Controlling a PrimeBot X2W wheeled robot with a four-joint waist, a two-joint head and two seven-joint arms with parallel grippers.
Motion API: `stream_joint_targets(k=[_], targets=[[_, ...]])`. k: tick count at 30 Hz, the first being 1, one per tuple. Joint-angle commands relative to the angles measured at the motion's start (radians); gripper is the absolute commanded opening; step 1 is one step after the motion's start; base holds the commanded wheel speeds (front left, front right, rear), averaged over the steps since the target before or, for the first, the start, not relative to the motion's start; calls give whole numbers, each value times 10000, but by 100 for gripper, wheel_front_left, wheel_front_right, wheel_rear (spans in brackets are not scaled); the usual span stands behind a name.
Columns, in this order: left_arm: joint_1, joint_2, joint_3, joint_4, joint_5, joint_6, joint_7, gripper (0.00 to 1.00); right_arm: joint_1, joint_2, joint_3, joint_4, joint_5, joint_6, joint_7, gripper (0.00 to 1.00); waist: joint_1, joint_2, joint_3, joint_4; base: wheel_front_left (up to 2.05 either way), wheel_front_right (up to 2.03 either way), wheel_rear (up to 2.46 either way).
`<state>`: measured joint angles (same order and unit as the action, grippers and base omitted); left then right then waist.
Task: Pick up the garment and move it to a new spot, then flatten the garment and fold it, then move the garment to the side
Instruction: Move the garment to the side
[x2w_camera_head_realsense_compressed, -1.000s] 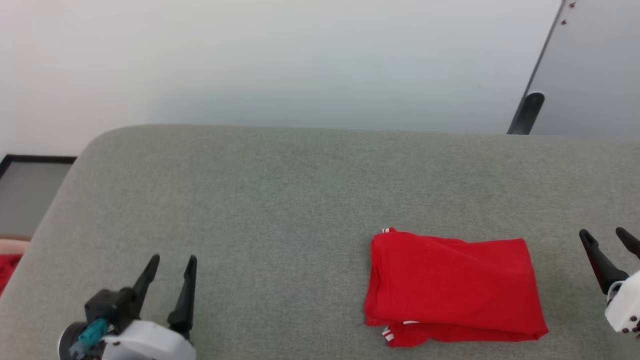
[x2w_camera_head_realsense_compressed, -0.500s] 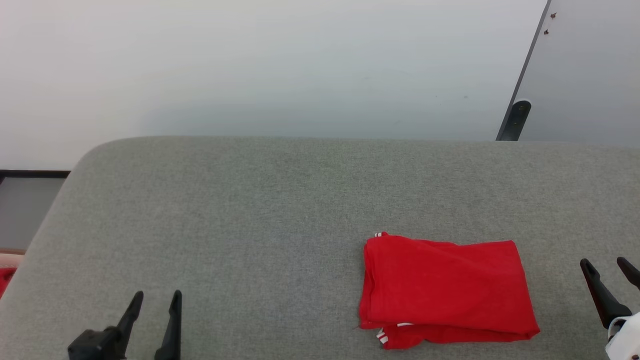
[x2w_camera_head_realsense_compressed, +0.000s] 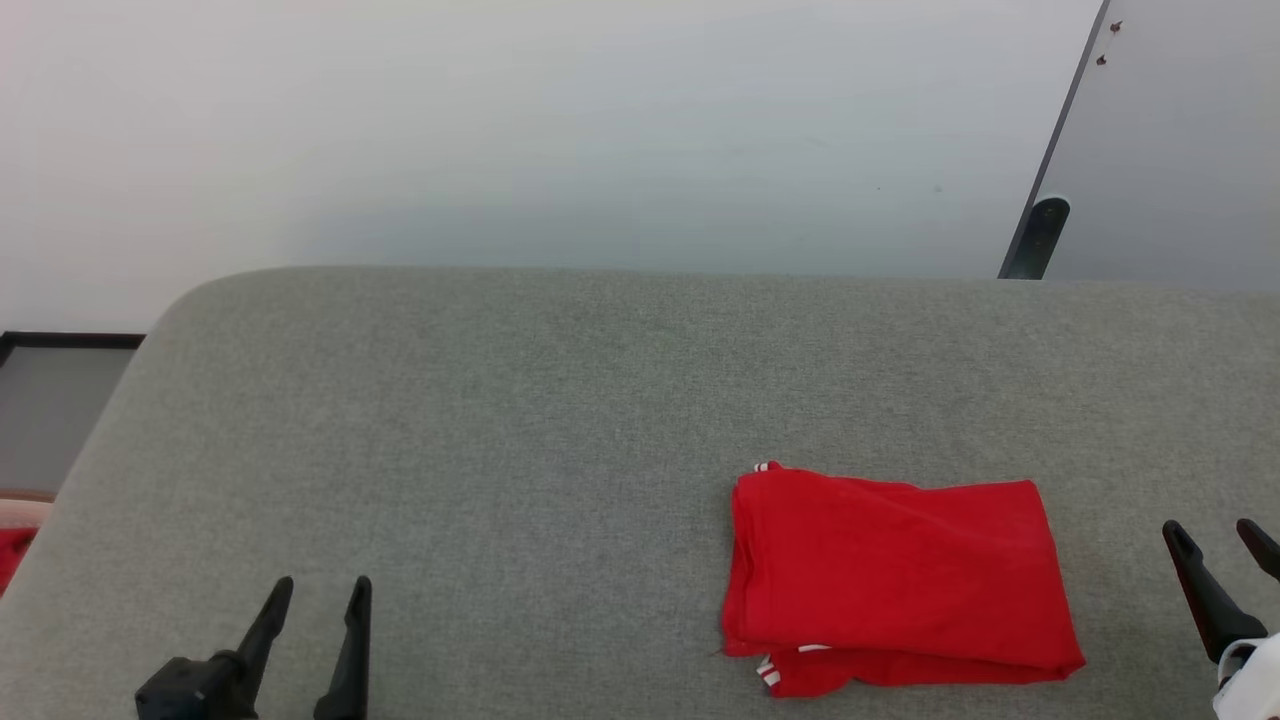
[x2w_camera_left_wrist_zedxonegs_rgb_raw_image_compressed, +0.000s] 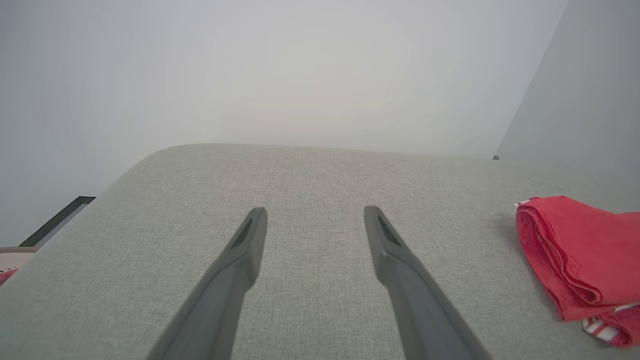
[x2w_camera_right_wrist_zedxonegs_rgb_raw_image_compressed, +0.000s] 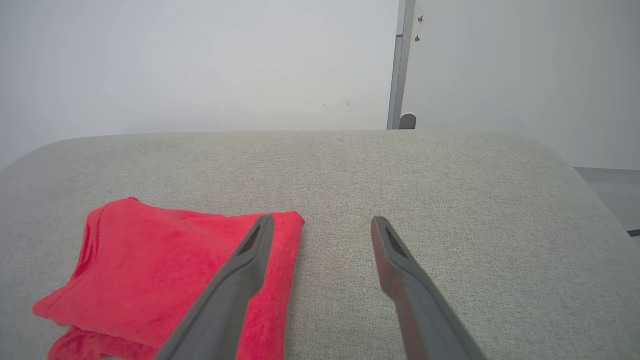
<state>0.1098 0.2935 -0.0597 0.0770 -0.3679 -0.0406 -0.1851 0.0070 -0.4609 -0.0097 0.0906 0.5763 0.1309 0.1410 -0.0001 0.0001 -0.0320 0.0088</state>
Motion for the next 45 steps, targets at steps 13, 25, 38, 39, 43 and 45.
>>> stream_joint_targets(k=[13,25,38,39,43,45], targets=[[-44,-46,-201,-137,-46,147,18,100,5,-18,206,-66,-13,-5,546,100,1,-1,75,280,0,0,0],[-614,-410,-463,221,-175,22,-350,100,-1834,-902,1747,937,871,-5,5616,100,1,-1,1250,1136,0,0,0],[-1570,-652,-591,899,-105,-208,-702,100,-2679,-794,2109,2271,842,-7,7043,100,1,-1,2249,1751,0,0,0],[-1616,-671,-587,945,-98,-206,-710,100,-2646,-742,2195,2357,849,-7,7065,100,1,-1,2279,1751,0,0,0],[-1775,-749,-588,1113,-49,-264,-768,100,-2669,-586,2438,2443,935,-7,6916,0,1,-1,2312,1677,0,0,0],[-1827,-759,-590,1174,-22,-291,-781,100,-2690,-544,2542,2441,1002,-7,6824,0,1,-1,2291,1584,0,0,0]])
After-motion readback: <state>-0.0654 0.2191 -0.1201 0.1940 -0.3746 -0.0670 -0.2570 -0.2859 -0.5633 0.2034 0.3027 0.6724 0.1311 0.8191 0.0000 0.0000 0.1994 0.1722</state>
